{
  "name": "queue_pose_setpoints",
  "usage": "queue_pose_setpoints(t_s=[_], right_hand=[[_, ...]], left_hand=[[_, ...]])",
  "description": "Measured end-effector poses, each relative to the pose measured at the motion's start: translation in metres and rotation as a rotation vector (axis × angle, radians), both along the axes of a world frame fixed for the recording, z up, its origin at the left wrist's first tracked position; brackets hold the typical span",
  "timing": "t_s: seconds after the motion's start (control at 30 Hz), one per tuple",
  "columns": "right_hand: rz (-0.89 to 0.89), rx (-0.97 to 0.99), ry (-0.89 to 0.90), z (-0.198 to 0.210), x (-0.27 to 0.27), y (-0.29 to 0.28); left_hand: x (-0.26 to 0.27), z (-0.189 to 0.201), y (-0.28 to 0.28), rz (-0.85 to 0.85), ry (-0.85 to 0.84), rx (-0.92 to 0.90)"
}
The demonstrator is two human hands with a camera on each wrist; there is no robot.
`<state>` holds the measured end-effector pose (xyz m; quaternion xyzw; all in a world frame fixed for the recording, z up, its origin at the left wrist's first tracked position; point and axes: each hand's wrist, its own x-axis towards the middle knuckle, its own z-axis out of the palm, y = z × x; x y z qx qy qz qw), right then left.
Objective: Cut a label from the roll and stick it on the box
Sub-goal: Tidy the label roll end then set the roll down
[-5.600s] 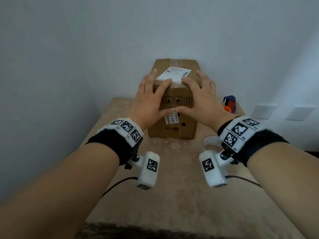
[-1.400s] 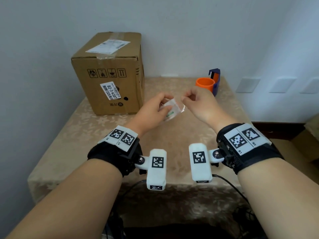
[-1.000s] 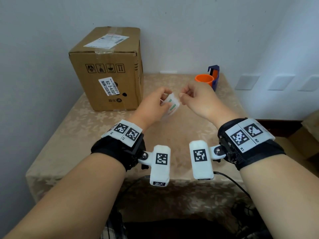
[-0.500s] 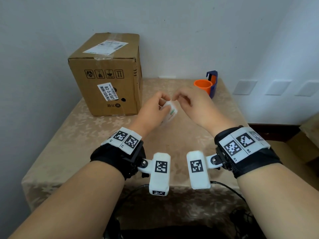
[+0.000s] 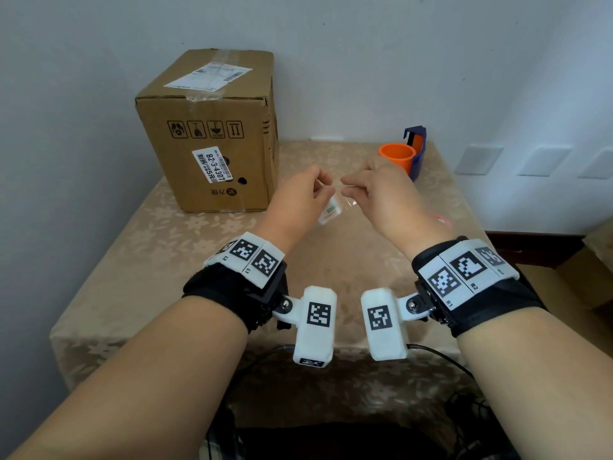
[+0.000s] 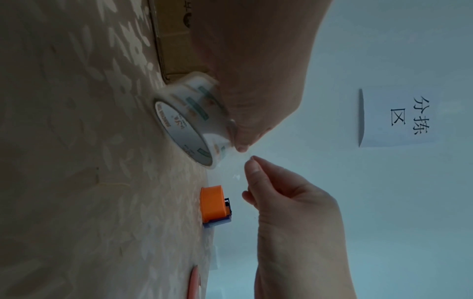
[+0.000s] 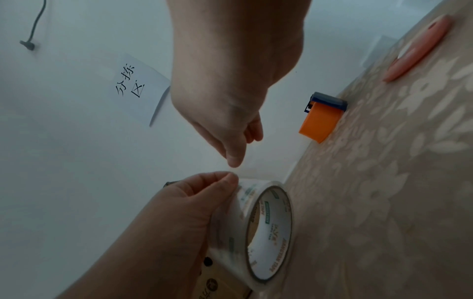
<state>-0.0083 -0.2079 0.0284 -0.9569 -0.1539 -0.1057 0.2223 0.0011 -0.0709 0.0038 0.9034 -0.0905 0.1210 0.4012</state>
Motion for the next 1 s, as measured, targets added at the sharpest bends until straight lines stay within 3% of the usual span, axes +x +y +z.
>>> queue_pose_setpoints(t_s=[0.23,0.53,0.67,0.87,1.0], right_hand=[[-0.031,0.002,0.124,0.0,0.003,0.001],[-0.123,0.173,0.148,-0.008,0.007,-0.002],[-0.13,0.16,0.117,-0.013,0.009,-0.007],[-0.103,0.137,0.065,-0.008,0.008,-0.011],[-0.122,0.187,0.137,-0.005,0.011,-0.016]], left_hand=[[0.0,0.001,0.001,-0.009,-0.07,0.145],[-0.005,-0.006,-0.002,-0.084,-0.079,0.253],[-0.007,-0.011,-0.004,-0.115,-0.107,0.317],[-0.008,-0.011,-0.007,-0.098,-0.123,0.311],[-0.007,-0.01,-0.001,-0.112,-0.149,0.25]])
